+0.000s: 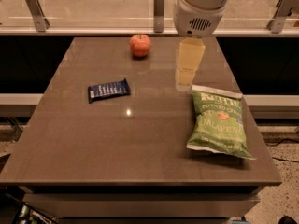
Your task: Pick rxbar blueberry
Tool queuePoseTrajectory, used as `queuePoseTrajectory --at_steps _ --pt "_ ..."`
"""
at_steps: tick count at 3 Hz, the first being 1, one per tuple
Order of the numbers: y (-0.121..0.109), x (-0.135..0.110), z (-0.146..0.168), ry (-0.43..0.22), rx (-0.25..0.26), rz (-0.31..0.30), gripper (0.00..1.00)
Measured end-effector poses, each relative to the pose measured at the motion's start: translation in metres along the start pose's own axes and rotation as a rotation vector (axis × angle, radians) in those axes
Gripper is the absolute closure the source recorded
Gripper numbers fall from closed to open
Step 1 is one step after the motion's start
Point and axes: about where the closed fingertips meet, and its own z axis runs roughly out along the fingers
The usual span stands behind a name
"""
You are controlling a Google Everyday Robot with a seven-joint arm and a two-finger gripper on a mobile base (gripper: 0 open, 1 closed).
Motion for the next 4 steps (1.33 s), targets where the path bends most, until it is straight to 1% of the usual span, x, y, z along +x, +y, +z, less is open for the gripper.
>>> queuePoseTrajectory --at_steps 2,3,4 --pt "-0.008 -0.033 0.042 -0.023 -0.061 -0.069 0.0" --pt "-0.013 -0.039 0.044 -0.024 -0.062 -0.077 0.0" --pt "-0.021 -0.052 0.058 -0.027 -0.101 -0.105 0.0"
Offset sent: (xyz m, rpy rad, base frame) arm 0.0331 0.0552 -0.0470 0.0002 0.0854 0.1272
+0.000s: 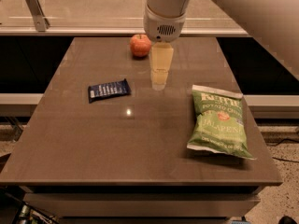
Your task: Pick rxbar blueberry
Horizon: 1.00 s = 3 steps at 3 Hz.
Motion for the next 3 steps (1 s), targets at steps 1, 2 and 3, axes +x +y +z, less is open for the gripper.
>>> queuePoseTrajectory --at_steps 1,2,3 --pt "-0.009 -0.013 0.018 0.0 -0.051 -0.03 0.0" --pt "-0.014 -0.027 0.045 -0.011 -0.104 -0.063 0.0" --pt "-0.014 -0.04 0.062 -0.015 -0.119 -0.08 0.0"
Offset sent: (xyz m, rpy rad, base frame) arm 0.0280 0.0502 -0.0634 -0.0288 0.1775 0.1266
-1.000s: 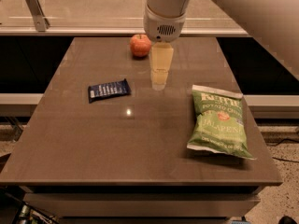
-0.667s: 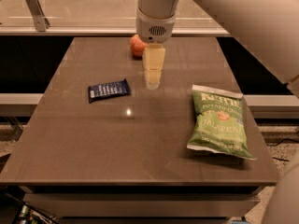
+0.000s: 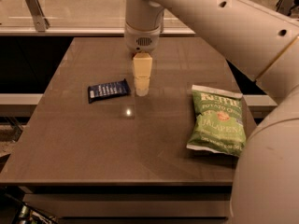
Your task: Pick rxbar blueberry
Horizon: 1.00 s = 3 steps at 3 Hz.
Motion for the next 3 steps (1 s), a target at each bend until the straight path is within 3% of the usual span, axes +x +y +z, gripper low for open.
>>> queuePoseTrajectory --at_steps 3 --pt "0.002 -0.051 0.043 -0.012 -0.002 -0.083 0.0"
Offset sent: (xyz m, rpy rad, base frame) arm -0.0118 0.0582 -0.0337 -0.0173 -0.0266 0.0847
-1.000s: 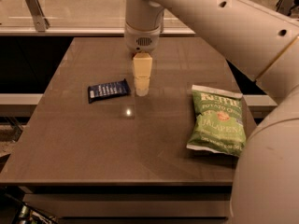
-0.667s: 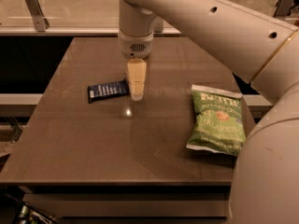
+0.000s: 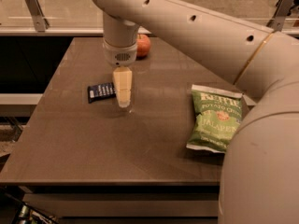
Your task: Pick rxbar blueberry
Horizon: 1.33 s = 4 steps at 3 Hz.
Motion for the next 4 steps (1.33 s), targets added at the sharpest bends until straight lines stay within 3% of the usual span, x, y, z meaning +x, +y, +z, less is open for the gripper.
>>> queuePoseTrajectory --at_steps 3,4 --pt "-0.008 -0.04 0.035 -0.031 -0.043 -0.061 0.0" --pt "-0.009 -0.04 0.037 -0.032 -0.043 -0.061 0.18"
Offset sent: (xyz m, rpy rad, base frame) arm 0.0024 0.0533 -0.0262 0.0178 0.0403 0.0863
